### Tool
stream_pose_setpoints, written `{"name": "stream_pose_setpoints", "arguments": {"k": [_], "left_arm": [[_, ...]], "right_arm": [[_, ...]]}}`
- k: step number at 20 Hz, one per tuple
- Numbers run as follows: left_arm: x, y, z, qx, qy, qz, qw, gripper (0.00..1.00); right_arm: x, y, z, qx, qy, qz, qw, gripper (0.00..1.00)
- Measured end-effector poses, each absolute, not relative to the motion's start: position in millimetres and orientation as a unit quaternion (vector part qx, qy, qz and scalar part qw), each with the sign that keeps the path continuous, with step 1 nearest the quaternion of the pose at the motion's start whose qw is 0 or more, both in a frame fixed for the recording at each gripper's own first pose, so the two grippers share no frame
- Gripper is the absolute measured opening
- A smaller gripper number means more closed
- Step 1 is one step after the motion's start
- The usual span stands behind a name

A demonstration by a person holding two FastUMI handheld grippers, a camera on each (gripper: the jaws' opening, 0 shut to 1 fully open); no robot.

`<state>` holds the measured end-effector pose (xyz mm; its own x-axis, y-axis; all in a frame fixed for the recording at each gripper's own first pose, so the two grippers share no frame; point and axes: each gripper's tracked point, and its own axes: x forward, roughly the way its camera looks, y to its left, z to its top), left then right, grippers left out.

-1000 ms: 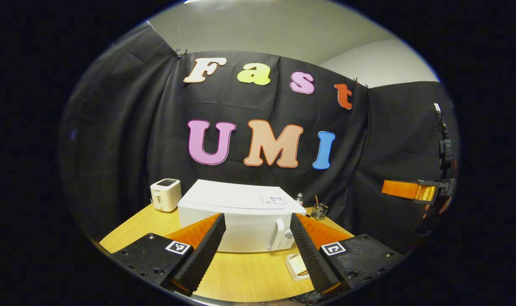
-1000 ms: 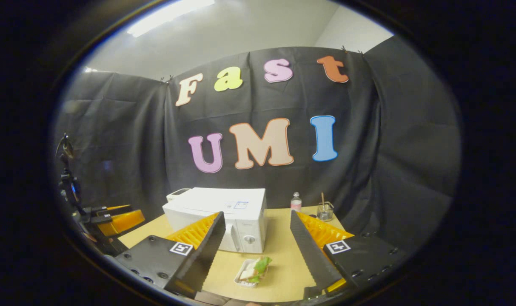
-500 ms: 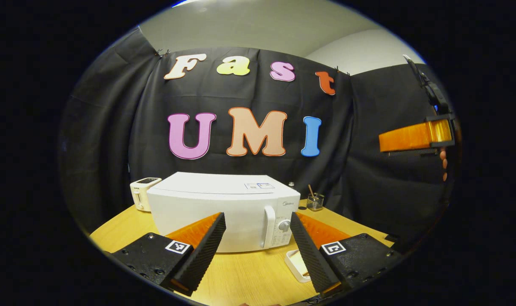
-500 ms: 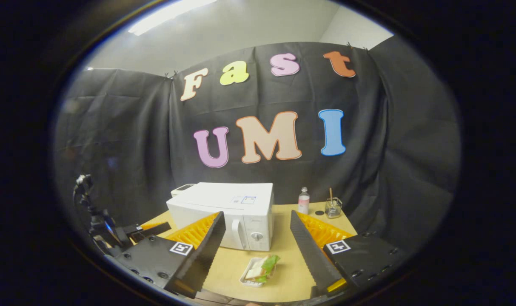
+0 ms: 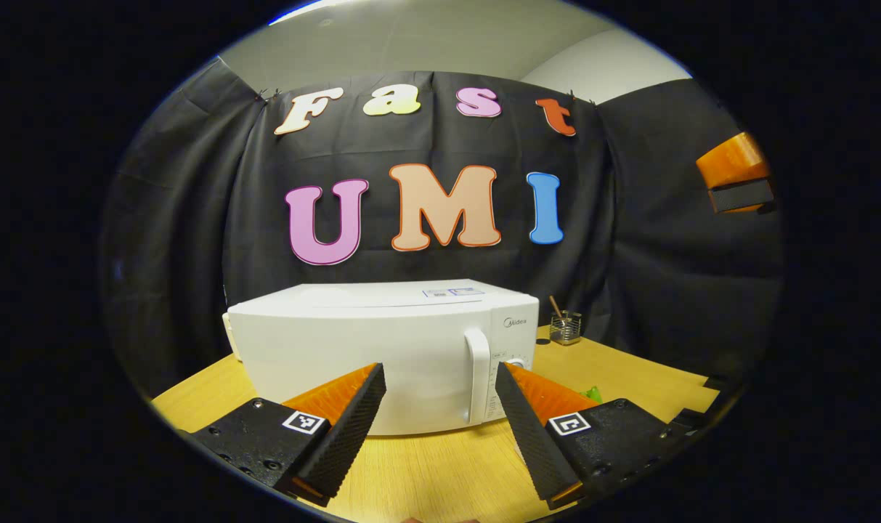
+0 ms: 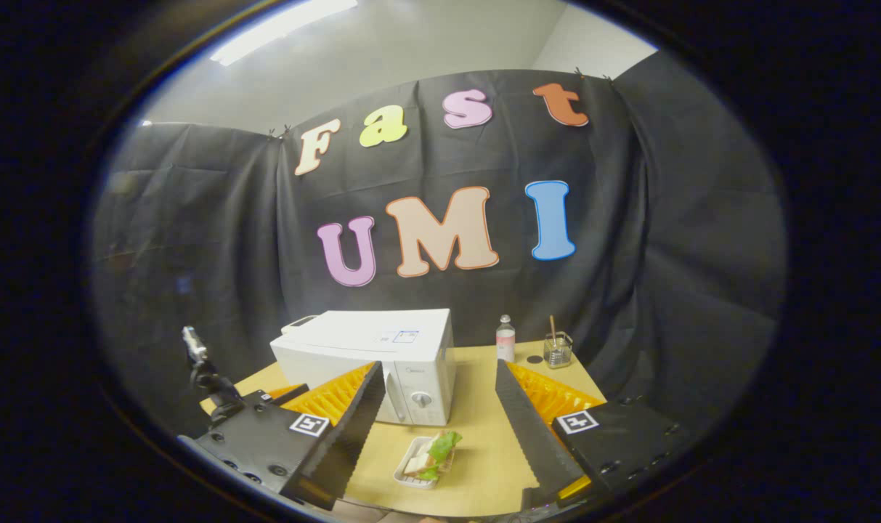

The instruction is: Open the microwave oven with the left hand, put the food in, and close the microwave oven.

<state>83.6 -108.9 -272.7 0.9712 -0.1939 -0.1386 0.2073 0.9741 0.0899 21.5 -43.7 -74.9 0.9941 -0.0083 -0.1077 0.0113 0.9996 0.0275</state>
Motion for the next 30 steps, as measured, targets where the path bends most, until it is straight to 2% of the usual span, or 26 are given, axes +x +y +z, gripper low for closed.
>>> {"name": "stream_pose_setpoints", "arguments": {"k": [1,2,3,4,6,7,8,9,12,13,18,21,22,23,24,25,26,29,30], "left_arm": [[90.8,-109.3,-285.1,0.056,0.072,-0.097,0.991,0.92],[97.8,-109.7,-300.0,0.057,0.083,-0.094,0.99,0.96],[102.7,-112.7,-316.3,0.051,0.102,-0.095,0.989,0.96],[106.0,-118.5,-328.3,0.041,0.114,-0.102,0.987,0.96],[113.9,-125.5,-348.1,0.028,0.133,-0.107,0.985,0.97],[119.3,-128.5,-353.7,0.025,0.136,-0.108,0.984,0.97],[124.2,-131.1,-359.2,0.026,0.137,-0.11,0.984,0.96],[128.7,-132.7,-362.2,0.031,0.138,-0.11,0.984,0.97],[143.9,-131.9,-368.5,0.041,0.135,-0.103,0.985,0.96],[147.2,-132.7,-371.1,0.043,0.134,-0.101,0.985,0.97],[159.7,-138.2,-382.5,0.052,0.139,-0.098,0.984,0.97],[163.6,-146.7,-374.5,0.05,0.118,-0.106,0.986,0.92],[164.0,-153.6,-374.8,0.044,0.115,-0.116,0.986,0.8],[162.4,-160.6,-377.1,0.045,0.12,-0.124,0.984,0.71],[160.6,-162.1,-380.4,0.049,0.125,-0.122,0.983,0.48],[166.2,-163.4,-383.9,0.054,0.123,-0.119,0.984,0.39],[162.4,-162.1,-378.7,0.057,0.118,-0.114,0.985,0.28],[162.4,-162.4,-378.7,0.056,0.12,-0.108,0.985,0.27],[161.5,-162.3,-380.1,0.057,0.125,-0.109,0.984,0.23]], "right_arm": [[19.6,-48.2,-74.1,0.013,0.051,-0.007,0.999,0.94],[17.1,-55.4,-73.6,0.011,0.046,-0.013,0.999,0.94],[15.7,-61.9,-72.5,0.006,0.041,-0.021,0.999,0.97],[12.7,-65.2,-72.6,0.0,0.037,-0.026,0.999,0.94],[7.7,-66.9,-75.7,-0.003,0.038,-0.028,0.999,0.94],[6.2,-67.3,-78.0,0.0,0.04,-0.026,0.999,0.97],[4.4,-67.0,-80.0,0.004,0.04,-0.022,0.999,0.94],[4.0,-66.6,-81.9,0.008,0.042,-0.018,0.999,0.97],[4.8,-71.2,-88.9,0.012,0.045,-0.018,0.999,0.97],[5.6,-72.6,-89.3,0.015,0.045,-0.02,0.999,0.94],[9.7,-76.1,-96.7,0.022,0.044,-0.021,0.999,0.91],[11.1,-80.0,-104.8,0.02,0.05,-0.027,0.998,0.91],[12.3,-80.2,-108.3,0.022,0.052,-0.027,0.998,0.96],[13.5,-79.3,-111.7,0.024,0.056,-0.025,0.998,0.92],[12.9,-77.4,-118.0,0.024,0.06,-0.02,0.998,0.92],[12.5,-76.5,-123.1,0.022,0.066,-0.015,0.997,0.96],[10.1,-76.8,-126.8,0.021,0.071,-0.014,0.997,0.92],[7.7,-78.9,-127.9,0.023,0.071,-0.017,0.997,0.92],[6.6,-80.6,-127.5,0.026,0.069,-0.018,0.997,0.92]]}}
